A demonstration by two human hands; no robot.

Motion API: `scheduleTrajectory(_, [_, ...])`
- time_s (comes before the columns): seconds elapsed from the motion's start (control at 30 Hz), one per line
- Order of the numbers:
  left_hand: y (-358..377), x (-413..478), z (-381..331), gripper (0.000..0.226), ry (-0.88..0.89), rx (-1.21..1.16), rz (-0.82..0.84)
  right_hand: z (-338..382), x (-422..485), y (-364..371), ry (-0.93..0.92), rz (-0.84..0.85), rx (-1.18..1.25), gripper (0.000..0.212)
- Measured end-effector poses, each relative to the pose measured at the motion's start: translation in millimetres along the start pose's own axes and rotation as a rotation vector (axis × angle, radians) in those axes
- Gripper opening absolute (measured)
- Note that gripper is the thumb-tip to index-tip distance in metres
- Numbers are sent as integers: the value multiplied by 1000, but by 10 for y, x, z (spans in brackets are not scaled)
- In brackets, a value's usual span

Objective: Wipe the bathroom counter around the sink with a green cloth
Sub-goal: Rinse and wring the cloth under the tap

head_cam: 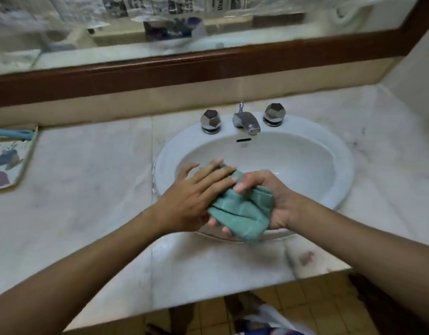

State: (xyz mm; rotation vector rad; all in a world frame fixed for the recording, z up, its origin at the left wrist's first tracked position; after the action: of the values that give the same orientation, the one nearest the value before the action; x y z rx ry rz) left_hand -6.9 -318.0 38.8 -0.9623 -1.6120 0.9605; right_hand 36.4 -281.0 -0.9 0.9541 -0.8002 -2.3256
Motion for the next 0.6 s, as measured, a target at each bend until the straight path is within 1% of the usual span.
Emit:
scheduleTrajectory(0.07, [-56,349,19,73,66,18,-48,190,-116,-59,69,39,-225,45])
scheduleTrajectory(0.13, [-179,624,6,57,89,65,-118,383,-198,-127,120,30,-420,26])
scheduleTrajectory(0.2, [-259,840,42,46,37,137,-126,559,-277,-250,155,-35,-525,5])
scheduleTrajectory(0.23, [-273,935,66,45,11,172,-101,646,-319,-311,151,-72,-577,5])
scheduleTrajectory(0.3, [-282,1091,79,42,5,228,-27,813,-409,-445,123,-151,-698,14])
scheduleTrajectory(0.37, [-319,1217,65,29,33,332,24,978,-500,-562,69,-252,-802,20])
scheduleTrajectory(0.43, [-344,1306,79,17,36,403,71,1075,-590,-662,40,-354,-856,19])
scheduleTrajectory(0.5, [-299,1332,121,14,-25,403,146,1103,-632,-738,42,-448,-922,22])
scheduleTrajectory(0.53, [-282,1351,144,14,-70,417,161,1149,-632,-779,31,-521,-1024,24])
scheduleTrajectory(0.6, [-274,1414,167,14,-177,412,149,1343,-636,-800,-27,-745,-1402,19])
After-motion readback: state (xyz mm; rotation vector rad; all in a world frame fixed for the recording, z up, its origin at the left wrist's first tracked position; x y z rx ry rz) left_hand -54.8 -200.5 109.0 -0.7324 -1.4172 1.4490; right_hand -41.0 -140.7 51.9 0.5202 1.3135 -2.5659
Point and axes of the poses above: each hand's wrist, its own x-axis towards the middle knuckle, its own y-axis out of the palm, z = x × y, the point moved 10 cm from there along x, towards the middle knuckle, and after that the axes turned 12 degrees about -x, right-handed, at the moved point
